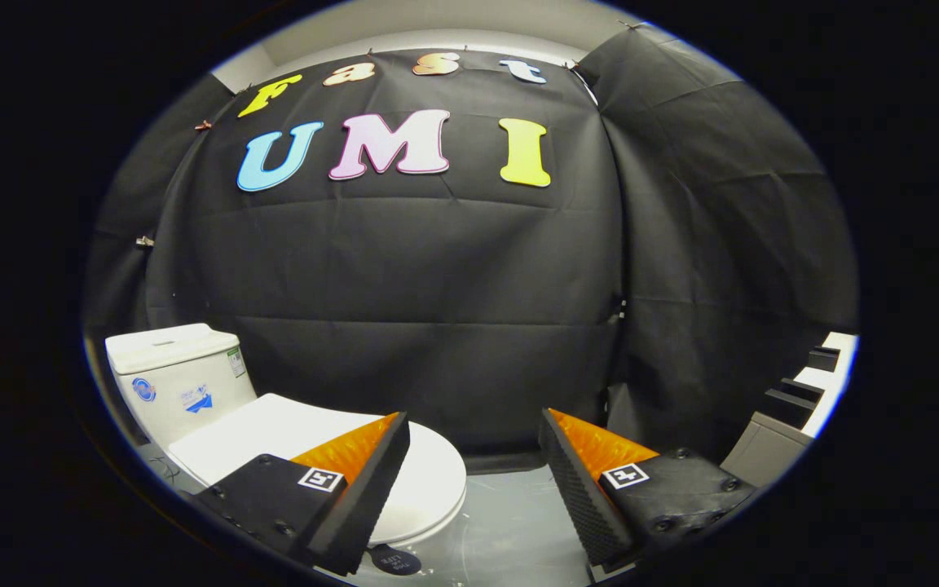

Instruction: Open the toilet lid.

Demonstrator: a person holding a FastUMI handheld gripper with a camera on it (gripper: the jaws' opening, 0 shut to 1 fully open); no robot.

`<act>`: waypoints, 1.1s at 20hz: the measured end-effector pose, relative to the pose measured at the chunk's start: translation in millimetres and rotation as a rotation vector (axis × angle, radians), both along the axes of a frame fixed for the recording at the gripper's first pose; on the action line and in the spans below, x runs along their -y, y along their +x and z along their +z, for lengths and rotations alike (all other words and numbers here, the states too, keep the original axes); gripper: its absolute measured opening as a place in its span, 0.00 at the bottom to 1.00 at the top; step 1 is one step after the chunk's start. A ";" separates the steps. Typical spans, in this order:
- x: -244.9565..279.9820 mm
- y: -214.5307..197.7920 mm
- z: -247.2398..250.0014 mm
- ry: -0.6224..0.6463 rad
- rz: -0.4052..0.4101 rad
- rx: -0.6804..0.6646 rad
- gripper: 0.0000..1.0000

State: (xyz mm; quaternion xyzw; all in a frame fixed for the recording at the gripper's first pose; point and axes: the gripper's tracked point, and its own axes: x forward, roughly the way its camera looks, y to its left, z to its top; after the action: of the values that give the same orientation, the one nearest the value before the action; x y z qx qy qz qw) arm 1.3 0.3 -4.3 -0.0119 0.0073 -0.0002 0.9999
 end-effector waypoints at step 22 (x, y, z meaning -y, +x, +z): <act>-5.8 1.2 -7.3 0.017 0.008 -0.022 0.99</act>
State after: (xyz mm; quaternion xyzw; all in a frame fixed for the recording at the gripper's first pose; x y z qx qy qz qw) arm 2.5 6.2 -11.6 -0.0037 0.0183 0.0040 0.9998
